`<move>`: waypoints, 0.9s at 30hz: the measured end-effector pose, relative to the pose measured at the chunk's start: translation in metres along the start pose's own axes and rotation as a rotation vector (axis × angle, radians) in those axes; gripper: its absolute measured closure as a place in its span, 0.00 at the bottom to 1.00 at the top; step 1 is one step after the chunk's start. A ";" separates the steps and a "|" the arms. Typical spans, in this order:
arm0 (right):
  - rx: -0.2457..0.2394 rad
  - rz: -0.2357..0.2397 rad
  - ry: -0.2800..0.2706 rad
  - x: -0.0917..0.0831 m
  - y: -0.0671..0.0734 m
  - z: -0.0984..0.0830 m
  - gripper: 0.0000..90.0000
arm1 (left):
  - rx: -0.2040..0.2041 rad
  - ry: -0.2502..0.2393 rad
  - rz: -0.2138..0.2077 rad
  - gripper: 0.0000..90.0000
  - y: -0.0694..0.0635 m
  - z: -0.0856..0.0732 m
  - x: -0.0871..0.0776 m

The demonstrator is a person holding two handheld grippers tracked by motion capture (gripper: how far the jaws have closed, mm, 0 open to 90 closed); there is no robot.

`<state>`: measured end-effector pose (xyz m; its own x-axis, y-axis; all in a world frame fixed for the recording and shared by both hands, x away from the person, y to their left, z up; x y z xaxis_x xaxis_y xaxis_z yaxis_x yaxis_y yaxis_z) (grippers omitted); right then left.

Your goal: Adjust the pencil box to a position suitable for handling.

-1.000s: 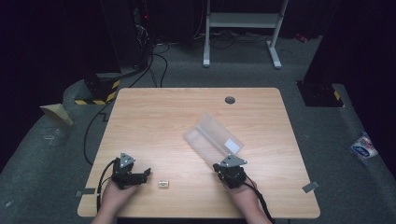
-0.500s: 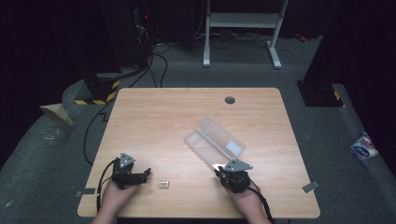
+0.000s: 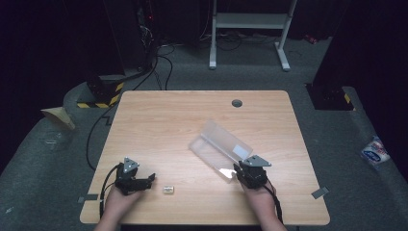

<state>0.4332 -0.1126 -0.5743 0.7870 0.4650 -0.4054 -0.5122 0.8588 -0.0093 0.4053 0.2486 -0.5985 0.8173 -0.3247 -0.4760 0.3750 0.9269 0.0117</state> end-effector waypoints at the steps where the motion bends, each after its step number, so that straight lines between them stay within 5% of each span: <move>1: 0.000 -0.003 0.002 0.001 -0.001 0.000 0.79 | 0.000 0.000 0.000 0.11 0.000 0.000 0.000; 10: -0.006 -0.039 0.015 0.010 -0.018 0.005 0.78 | 0.000 0.000 0.000 0.11 0.000 0.000 0.000; 16: 0.019 -0.048 -0.022 -0.003 -0.022 0.013 0.69 | 0.000 0.000 0.000 0.11 0.000 0.000 0.000; 27: 0.064 -0.060 0.036 -0.002 -0.021 -0.010 0.71 | 0.000 0.000 0.000 0.11 0.000 0.000 0.000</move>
<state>0.4385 -0.1334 -0.5819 0.8023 0.4048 -0.4387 -0.4403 0.8976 0.0230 0.4053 0.2486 -0.5985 0.8176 -0.3246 -0.4756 0.3749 0.9270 0.0120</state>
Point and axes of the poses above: each handheld gripper's, and its own axes: x roughly forward along the jaws, z roughly out of its top, y roughly to its left, the point moved 10 cm from there along x, roughly forward along the jaws, and after that the axes turned 15 degrees about -y, right-handed, at the moved point
